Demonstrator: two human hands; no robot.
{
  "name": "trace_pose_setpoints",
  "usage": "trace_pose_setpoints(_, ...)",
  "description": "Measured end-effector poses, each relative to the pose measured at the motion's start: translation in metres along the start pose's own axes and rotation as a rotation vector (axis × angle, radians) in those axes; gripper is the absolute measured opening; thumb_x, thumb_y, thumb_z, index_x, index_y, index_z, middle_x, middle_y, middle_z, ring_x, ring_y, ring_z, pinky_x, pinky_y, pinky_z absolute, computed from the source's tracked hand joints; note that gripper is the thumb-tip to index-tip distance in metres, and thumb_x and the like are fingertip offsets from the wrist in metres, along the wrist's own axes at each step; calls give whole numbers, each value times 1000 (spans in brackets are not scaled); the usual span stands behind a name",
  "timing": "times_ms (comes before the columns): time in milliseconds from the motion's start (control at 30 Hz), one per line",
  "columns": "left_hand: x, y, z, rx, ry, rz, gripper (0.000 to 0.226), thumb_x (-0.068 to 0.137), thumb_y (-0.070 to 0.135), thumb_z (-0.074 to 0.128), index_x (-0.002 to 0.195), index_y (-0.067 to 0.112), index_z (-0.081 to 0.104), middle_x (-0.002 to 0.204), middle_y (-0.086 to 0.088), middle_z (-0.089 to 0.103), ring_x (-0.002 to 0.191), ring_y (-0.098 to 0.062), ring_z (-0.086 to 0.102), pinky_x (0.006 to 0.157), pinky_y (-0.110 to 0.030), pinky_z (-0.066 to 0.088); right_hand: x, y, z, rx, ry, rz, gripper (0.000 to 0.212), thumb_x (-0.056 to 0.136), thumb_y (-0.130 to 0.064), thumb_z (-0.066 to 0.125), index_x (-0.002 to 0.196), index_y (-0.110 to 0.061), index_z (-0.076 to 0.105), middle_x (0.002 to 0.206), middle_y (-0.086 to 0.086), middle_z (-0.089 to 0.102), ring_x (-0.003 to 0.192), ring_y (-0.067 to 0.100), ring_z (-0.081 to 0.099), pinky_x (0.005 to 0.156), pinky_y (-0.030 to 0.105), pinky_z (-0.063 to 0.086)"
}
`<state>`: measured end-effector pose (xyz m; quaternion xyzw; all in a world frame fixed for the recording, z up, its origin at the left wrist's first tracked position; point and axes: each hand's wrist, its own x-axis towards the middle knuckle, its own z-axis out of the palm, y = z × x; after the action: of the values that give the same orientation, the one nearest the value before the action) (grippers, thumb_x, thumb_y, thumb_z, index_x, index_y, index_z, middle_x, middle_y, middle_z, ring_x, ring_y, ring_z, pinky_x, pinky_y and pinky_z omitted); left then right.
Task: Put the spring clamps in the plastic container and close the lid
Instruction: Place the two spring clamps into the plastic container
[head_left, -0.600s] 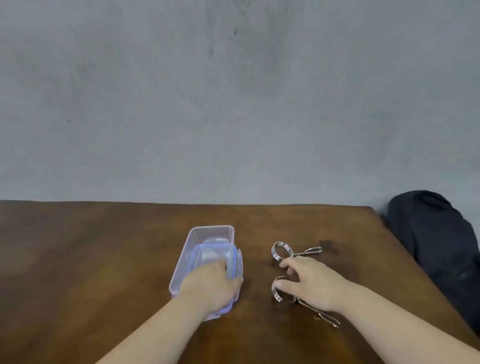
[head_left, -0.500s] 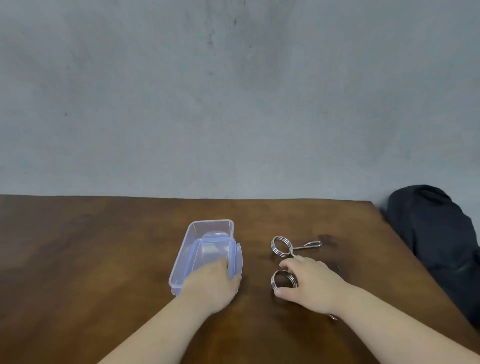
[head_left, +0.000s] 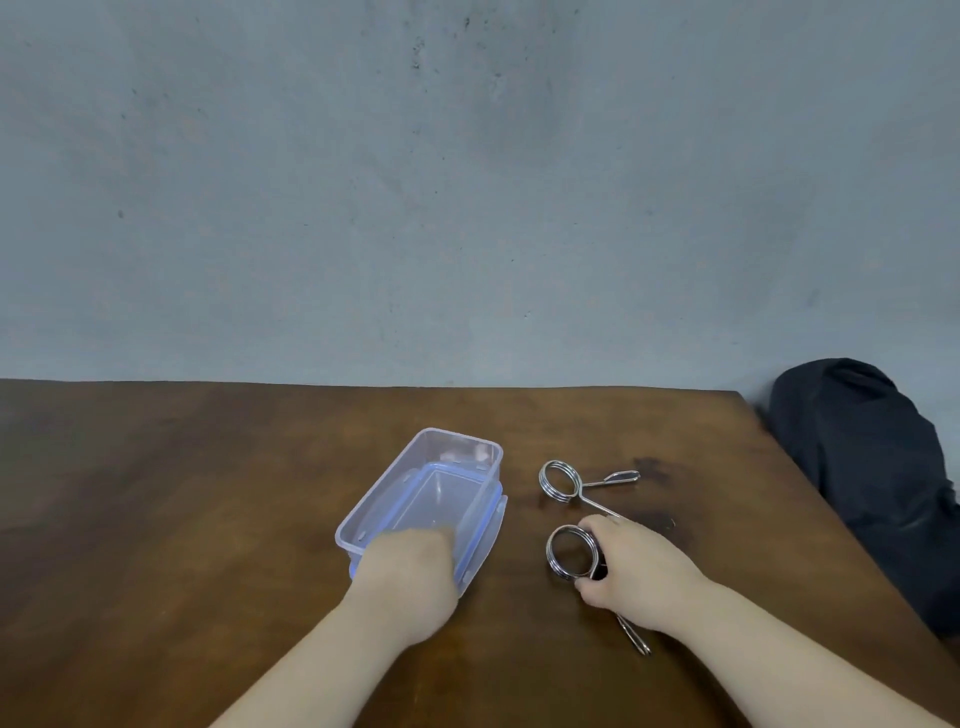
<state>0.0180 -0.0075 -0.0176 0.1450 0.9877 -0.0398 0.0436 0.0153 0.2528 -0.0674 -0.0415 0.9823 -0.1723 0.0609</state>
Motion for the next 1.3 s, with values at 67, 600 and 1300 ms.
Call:
trace_pose_setpoints(67, -4, -6, 3, 3, 16, 32, 12, 85, 10, 46, 91, 20, 47, 75, -1, 58, 72, -26, 60, 75, -34, 50, -2, 4, -2, 40, -2, 24, 35, 68, -47, 64, 100, -34, 60, 94, -11, 67, 87, 10, 64, 78, 34, 58)
trace_pose_setpoints(600, -10, -33, 9, 8, 135, 266, 21, 72, 5, 49, 78, 26, 51, 87, 0, 65, 98, -22, 54, 112, -25, 24, 1, -52, -104, 374, 114, -201, 36, 80, -24, 79, 113, -38, 74, 84, 1, 69, 68, 14, 63, 70, 36, 54)
trace_pose_setpoints(1300, 2, -25, 17, -308, 213, 557, 23, 81, 4, 53, 88, 25, 59, 89, 8, 59, 84, -13, 48, 79, -34, 47, 45, -96, -25, -258, -240, -309, 17, 84, -31, 64, 84, -14, 67, 74, 4, 64, 75, 30, 65, 54, 36, 45)
